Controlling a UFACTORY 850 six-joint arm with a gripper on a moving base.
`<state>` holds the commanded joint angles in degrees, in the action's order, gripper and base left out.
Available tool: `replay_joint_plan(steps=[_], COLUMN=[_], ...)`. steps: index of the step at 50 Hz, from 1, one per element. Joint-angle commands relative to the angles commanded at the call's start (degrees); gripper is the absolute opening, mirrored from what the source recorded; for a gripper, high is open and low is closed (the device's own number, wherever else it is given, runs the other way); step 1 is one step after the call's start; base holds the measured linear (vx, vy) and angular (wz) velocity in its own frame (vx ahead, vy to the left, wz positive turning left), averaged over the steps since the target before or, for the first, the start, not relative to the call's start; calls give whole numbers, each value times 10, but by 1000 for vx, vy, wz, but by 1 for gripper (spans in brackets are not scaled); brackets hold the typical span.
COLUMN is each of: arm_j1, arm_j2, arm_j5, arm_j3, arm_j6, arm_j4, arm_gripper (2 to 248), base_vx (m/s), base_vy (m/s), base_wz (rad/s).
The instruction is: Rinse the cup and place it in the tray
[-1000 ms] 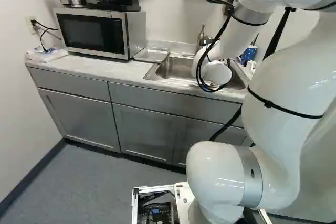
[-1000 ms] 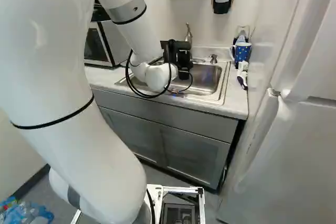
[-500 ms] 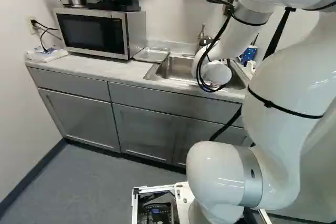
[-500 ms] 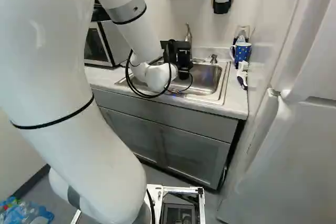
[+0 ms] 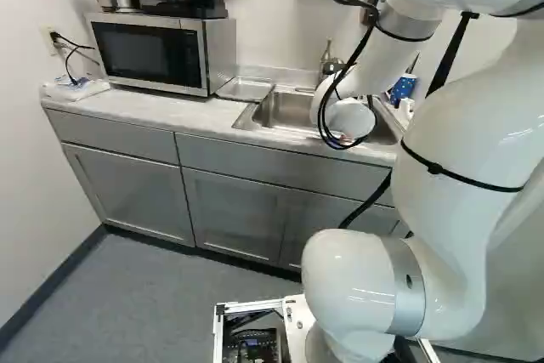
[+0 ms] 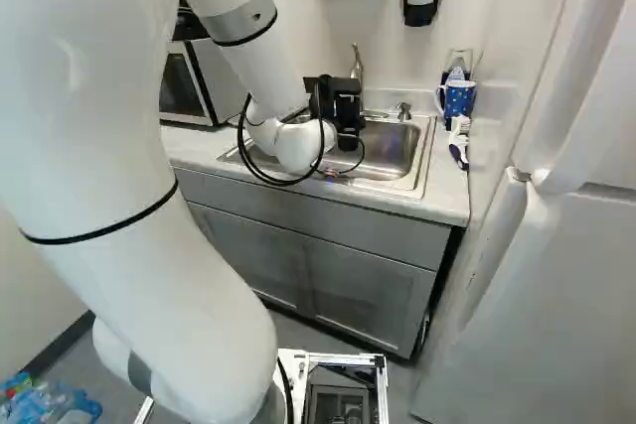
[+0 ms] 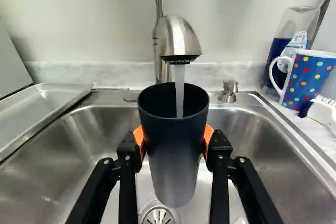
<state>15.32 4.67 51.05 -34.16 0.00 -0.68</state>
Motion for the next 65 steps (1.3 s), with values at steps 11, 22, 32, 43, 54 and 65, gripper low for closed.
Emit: replay_joint_plan(steps=[11,22,32,43,54,65], arm_j1=[0,0,0,0,0,0], arm_j2=[0,0,0,0,0,0], arm_j5=[0,0,0,0,0,0], arm_j3=[0,0,0,0,0,0], arm_j6=[0,0,0,0,0,0], arm_j4=[0,0,0,0,0,0], arm_gripper=[124,124,124,124,124,124], base_vx=[0,0,0,0,0,0], base_vy=[0,0,0,0,0,0], base_wz=[0,0,0,0,0,0])
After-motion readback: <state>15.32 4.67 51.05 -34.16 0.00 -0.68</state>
